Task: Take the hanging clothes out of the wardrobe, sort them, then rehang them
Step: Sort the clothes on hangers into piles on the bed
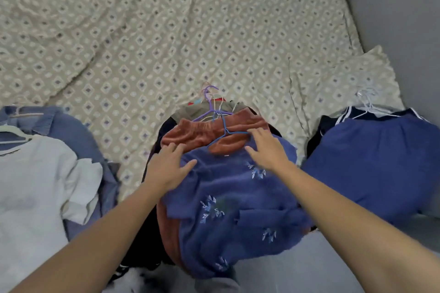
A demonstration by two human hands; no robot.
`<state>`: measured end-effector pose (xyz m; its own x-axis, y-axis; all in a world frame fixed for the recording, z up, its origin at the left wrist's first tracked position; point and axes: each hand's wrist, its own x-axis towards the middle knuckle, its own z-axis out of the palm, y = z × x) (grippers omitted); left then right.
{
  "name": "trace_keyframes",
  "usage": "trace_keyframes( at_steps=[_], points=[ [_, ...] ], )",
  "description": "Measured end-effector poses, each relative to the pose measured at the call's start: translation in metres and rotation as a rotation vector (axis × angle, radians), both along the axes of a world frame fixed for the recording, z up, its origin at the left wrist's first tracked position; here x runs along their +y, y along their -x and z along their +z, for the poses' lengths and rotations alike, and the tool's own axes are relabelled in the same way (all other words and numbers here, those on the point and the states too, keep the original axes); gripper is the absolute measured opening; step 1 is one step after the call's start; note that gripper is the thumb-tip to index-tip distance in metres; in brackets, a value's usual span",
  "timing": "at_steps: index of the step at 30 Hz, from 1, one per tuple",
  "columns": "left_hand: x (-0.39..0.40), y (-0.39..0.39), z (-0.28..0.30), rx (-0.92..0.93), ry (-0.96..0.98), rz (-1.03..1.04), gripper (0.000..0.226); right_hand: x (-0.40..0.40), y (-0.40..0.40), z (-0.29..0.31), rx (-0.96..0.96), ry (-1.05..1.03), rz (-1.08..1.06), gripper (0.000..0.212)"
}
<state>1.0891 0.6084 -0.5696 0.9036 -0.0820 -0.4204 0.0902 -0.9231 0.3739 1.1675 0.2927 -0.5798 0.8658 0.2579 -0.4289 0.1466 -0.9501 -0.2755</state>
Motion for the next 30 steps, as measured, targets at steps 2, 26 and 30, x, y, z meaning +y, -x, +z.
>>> trace_keyframes(
  at_steps=[2,26,30],
  points=[
    [-0.023,-0.014,-0.028,0.052,0.040,0.010,0.054,-0.027,-0.015,-0.030,0.022,-0.010,-0.034,0.060],
    [-0.066,-0.005,-0.021,0.043,0.285,0.165,0.056,-0.080,0.025,-0.009,0.002,-0.270,-0.133,0.032],
    [-0.032,0.026,0.050,-0.139,0.327,0.152,0.056,-0.044,0.050,0.072,-0.048,-0.293,-0.121,0.037]
  ],
)
